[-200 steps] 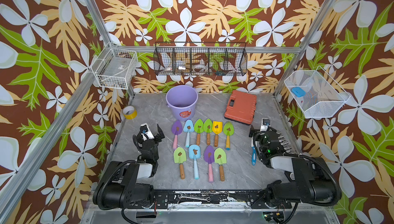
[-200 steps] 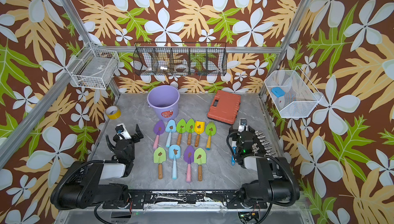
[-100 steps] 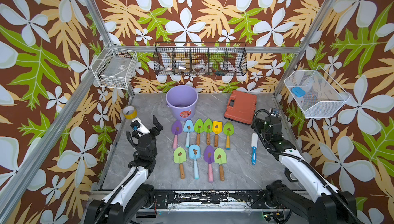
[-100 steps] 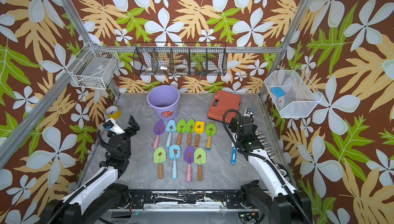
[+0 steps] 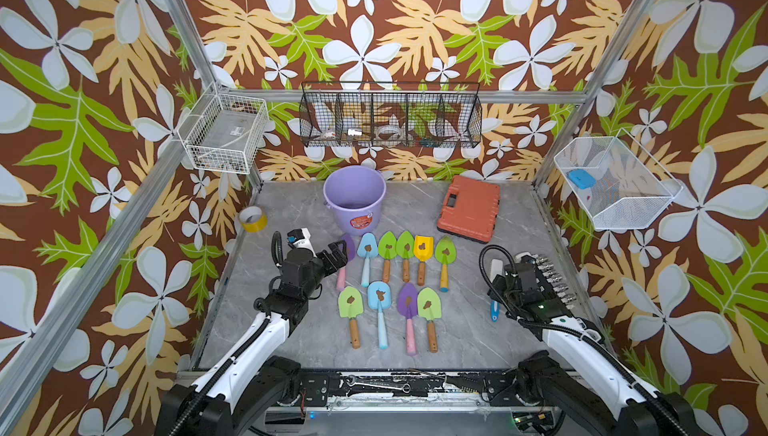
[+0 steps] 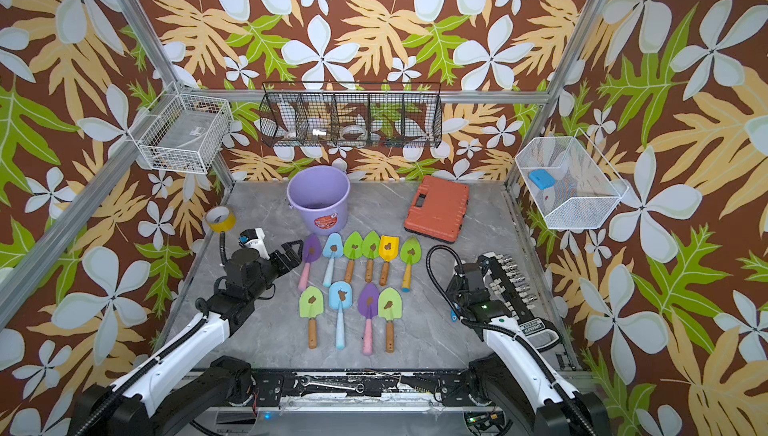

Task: Brush the soil off the hand trowel and place it into the bucket
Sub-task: Pick up the brush from the center of the board.

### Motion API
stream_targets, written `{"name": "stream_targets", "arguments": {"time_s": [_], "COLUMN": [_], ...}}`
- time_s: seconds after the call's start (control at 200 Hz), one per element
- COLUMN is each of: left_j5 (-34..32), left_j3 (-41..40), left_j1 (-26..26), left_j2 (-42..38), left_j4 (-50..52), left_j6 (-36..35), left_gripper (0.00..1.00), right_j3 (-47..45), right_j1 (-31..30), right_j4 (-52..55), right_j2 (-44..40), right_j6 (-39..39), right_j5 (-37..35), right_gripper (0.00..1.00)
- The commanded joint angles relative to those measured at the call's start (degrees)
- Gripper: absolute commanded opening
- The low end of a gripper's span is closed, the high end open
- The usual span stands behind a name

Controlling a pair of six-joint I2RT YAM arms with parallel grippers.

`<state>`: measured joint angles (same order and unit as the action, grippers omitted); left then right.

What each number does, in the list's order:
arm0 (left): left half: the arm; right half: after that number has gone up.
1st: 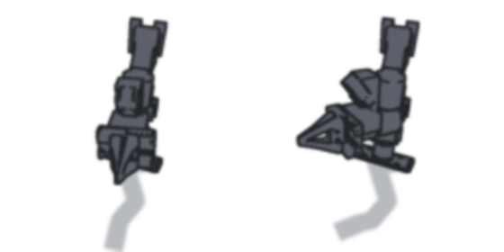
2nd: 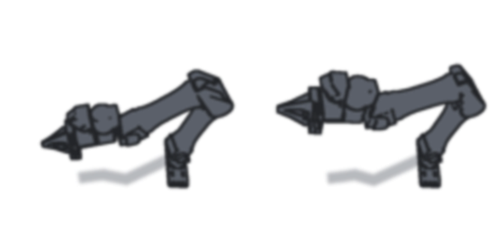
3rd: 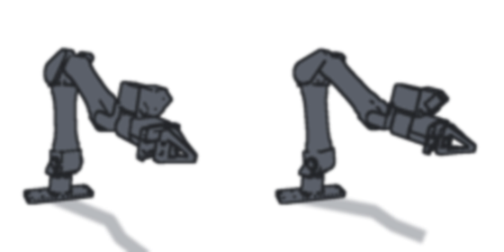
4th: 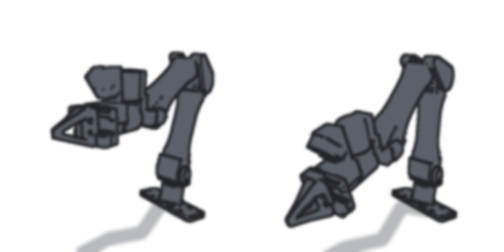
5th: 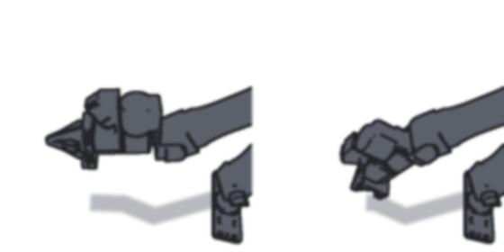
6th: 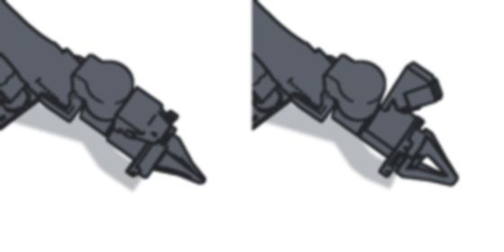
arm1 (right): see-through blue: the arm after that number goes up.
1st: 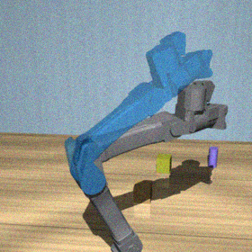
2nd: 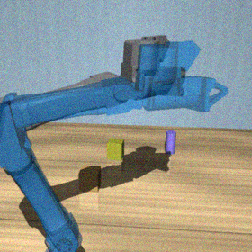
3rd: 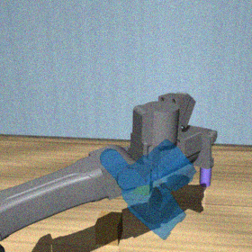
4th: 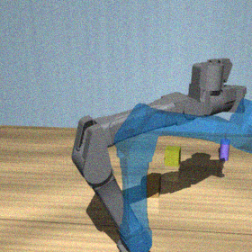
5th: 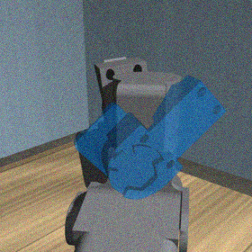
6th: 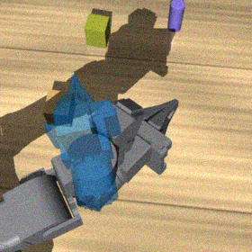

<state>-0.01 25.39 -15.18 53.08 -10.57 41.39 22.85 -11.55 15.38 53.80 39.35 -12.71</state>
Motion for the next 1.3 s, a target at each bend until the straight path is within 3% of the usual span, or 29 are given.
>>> {"name": "stream_targets", "arguments": {"time_s": [0.0,0.155,0.475,1.296], "left_j5": [0.5,5.9,11.6,15.1], "left_j3": [-1.2,1.8,3.4,4.4], "left_j1": [-0.1,-0.1,-0.2,-0.2], "left_j2": [-2.6,-2.6,0.9,6.1], "left_j4": [-3.5,-1.5,0.1,0.1], "left_j6": [3.6,-1.0,-1.2,-2.2], "left_gripper": [1.00,1.00,0.98,0.96], "right_j3": [-1.0,-2.3,-2.0,1.8], "right_j1": [-0.1,0.0,-0.1,-0.4], "right_j4": [-3.1,-5.9,-9.4,-8.6], "right_j2": [1.2,3.8,9.5,18.5], "right_j6": [2.7,3.5,4.3,4.8], "right_j5": [0.6,1.3,2.1,0.8], "right_gripper": [0.61,0.59,0.52,0.21]}}
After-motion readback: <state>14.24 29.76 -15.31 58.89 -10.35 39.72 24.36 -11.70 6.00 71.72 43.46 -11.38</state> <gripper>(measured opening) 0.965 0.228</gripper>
